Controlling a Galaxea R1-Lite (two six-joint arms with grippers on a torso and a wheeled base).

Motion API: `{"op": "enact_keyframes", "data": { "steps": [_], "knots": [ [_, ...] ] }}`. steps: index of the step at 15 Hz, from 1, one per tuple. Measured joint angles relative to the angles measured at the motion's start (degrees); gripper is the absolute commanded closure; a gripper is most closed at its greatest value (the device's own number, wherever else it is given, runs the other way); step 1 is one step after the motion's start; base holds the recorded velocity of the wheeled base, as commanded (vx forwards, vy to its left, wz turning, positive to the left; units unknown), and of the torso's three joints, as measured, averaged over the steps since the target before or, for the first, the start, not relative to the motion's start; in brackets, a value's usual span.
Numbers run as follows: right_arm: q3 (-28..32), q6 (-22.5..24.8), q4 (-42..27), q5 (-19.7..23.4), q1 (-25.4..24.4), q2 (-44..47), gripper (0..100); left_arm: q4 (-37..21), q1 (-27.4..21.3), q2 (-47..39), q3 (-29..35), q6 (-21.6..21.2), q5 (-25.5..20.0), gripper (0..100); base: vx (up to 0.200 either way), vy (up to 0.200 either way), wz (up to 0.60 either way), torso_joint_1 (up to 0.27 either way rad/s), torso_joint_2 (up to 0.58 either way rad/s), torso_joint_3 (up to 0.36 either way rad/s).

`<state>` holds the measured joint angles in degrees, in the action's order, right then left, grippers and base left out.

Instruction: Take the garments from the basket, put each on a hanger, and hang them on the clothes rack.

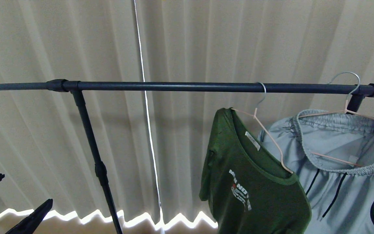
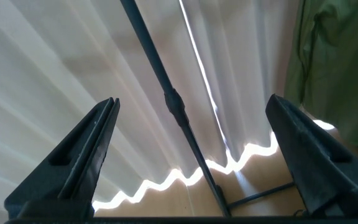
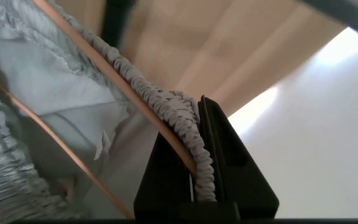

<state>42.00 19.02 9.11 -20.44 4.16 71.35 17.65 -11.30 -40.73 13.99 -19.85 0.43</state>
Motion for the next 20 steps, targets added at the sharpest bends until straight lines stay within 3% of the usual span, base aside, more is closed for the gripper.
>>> {"op": "enact_keyframes", "data": {
  "steps": [3, 9, 14, 15, 20],
  "knots": [
    [0.7, 0.0, 0.0, -3.3, -3.0, 1.9, 100, 0.0, 0.0, 0.1, 0.0, 0.0, 0.0, 0, 0.0, 0.0, 0.0, 0.0, 0.0, 0.0],
    [0.5, 0.2, -0.7, -3.5, -7.2, 2.8, 100, 0.0, 0.0, 0.4, 0.0, 0.0, 0.0, 0, 0.0, 0.0, 0.0, 0.0, 0.0, 0.0],
    [0.5, 0.2, -0.6, -3.7, -7.7, 2.9, 100, -0.1, 0.1, 1.2, 0.1, -0.1, 0.0, 0, 0.0, 0.0, 0.0, 0.0, 0.0, 0.0],
    [0.4, 0.2, -0.5, -3.7, -7.7, 2.9, 0, -0.1, 0.1, 1.3, 0.1, -0.1, 0.0, 0, 0.0, 0.0, 0.0, 0.0, 0.0, 0.0],
    [0.0, 0.0, 0.1, -3.3, -7.7, 2.5, 0, -0.2, 0.1, 1.3, 0.1, -0.1, 0.0, 0, 0.0, 0.0, 0.0, 0.0, 0.0, 0.0]
  ]
}}
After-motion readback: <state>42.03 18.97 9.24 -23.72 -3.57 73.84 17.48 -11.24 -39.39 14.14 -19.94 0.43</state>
